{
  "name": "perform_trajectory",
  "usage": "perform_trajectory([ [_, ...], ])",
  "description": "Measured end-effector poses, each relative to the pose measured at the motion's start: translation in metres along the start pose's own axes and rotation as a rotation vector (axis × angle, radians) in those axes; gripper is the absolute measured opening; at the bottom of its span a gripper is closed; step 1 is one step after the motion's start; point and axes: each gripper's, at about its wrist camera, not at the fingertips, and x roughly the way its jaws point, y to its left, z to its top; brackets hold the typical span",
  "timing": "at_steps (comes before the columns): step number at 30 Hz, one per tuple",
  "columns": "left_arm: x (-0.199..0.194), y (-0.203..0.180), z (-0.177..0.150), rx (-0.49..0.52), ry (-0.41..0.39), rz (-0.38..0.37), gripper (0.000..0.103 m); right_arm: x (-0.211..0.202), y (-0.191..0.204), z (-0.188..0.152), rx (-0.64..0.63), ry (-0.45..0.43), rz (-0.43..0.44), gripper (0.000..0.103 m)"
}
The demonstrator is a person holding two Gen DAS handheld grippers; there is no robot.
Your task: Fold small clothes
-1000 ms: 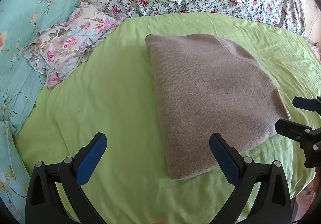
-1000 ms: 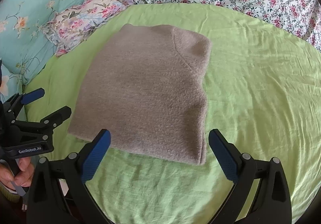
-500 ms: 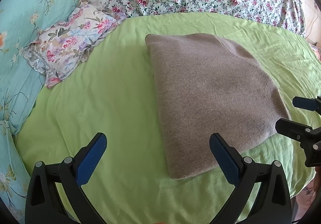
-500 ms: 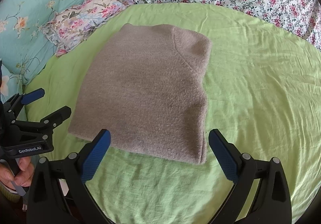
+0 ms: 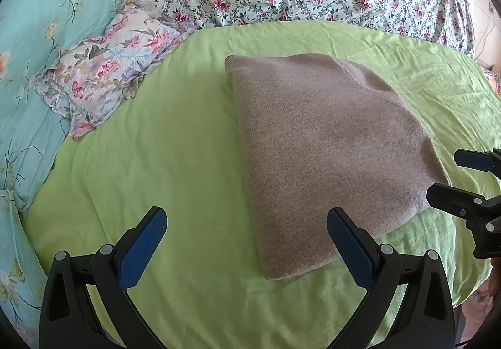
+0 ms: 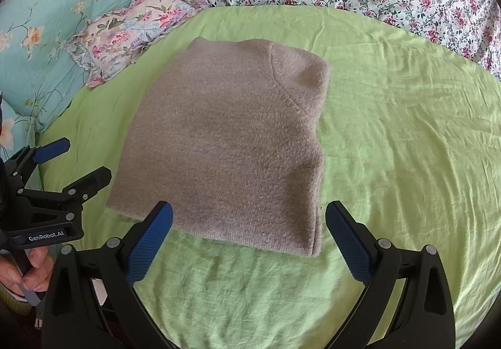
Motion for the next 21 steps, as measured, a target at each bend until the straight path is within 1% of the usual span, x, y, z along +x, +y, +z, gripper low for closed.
perform_trajectory([
  [21, -0.0034, 0.0008, 0.006, -0.007, -0.01, -0.003, 0.102, -0.0034, -0.0002, 0.0029, -0.003, -0.007, -0.001, 0.098],
])
